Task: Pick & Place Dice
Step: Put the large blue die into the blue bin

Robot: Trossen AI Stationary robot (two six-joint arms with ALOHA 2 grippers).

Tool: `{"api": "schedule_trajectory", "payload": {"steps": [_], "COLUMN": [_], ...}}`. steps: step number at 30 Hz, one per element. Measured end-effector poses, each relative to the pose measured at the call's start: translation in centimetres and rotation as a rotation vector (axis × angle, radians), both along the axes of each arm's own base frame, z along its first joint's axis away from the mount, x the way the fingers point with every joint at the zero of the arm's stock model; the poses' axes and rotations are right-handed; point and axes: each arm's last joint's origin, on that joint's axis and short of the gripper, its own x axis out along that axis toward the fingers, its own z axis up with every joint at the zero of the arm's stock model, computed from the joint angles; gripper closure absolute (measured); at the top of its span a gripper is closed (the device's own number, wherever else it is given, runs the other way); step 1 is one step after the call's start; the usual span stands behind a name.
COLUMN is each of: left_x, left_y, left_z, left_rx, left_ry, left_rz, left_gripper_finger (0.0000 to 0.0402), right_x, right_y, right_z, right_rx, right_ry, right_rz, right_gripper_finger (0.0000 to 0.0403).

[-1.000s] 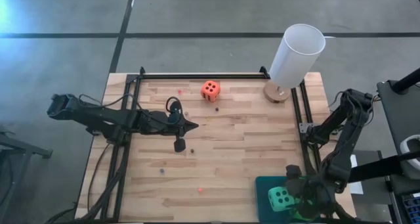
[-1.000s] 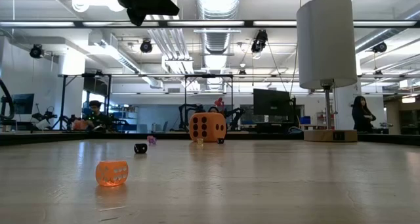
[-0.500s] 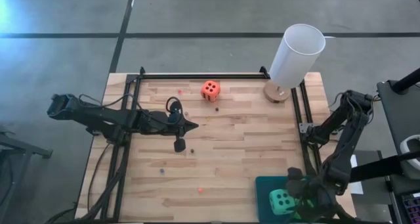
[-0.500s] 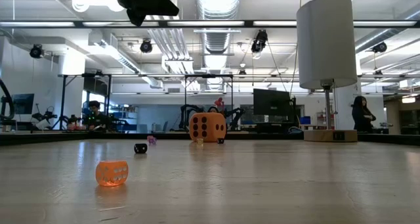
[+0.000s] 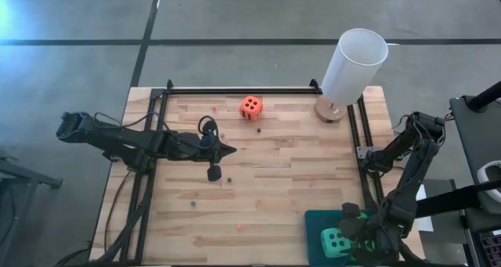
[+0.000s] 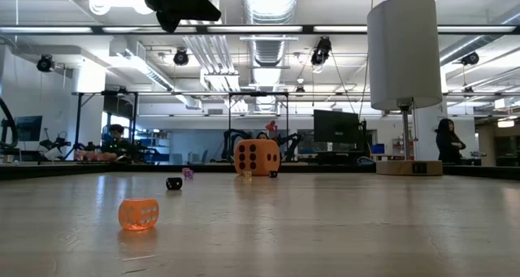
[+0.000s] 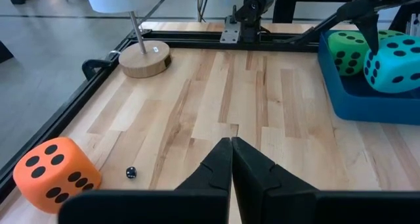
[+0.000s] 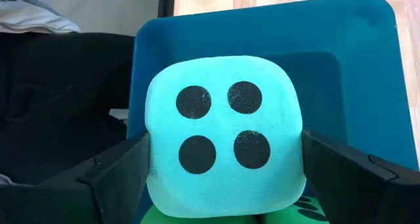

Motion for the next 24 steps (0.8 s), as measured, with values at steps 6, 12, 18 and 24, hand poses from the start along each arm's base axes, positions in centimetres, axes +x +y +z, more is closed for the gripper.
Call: {"api": "schedule_trajectory", "payload": {"steps": [6, 12, 18, 24], "left_x": [0.0, 0.0, 0.0, 0.0], "left_y": [-0.01, -0.01, -0.01, -0.01], "left_z": [0.01, 0.01, 0.02, 0.03], "left_rx": [0.0, 0.0, 0.0, -0.001], "left_ry": [0.0, -0.001, -0.002, -0.002], "left_rz": [0.0, 0.0, 0.0, 0.0], "left_gripper_finger": [0.0387, 0.0387, 0.0387, 0.0387], "right_x": [-0.01, 0.01, 0.01, 0.01], "right_y": [0.02, 0.05, 0.05, 0.05], "right_z": [0.03, 0.05, 0.06, 0.05], "right_rx": [0.003, 0.007, 0.003, -0.007], "right_ry": [0.001, -0.001, -0.003, -0.008], "right_rz": [-0.002, -0.002, 0.005, 0.02], "right_gripper_finger": [0.0048, 0.0048, 0.0048, 0.0048]}}
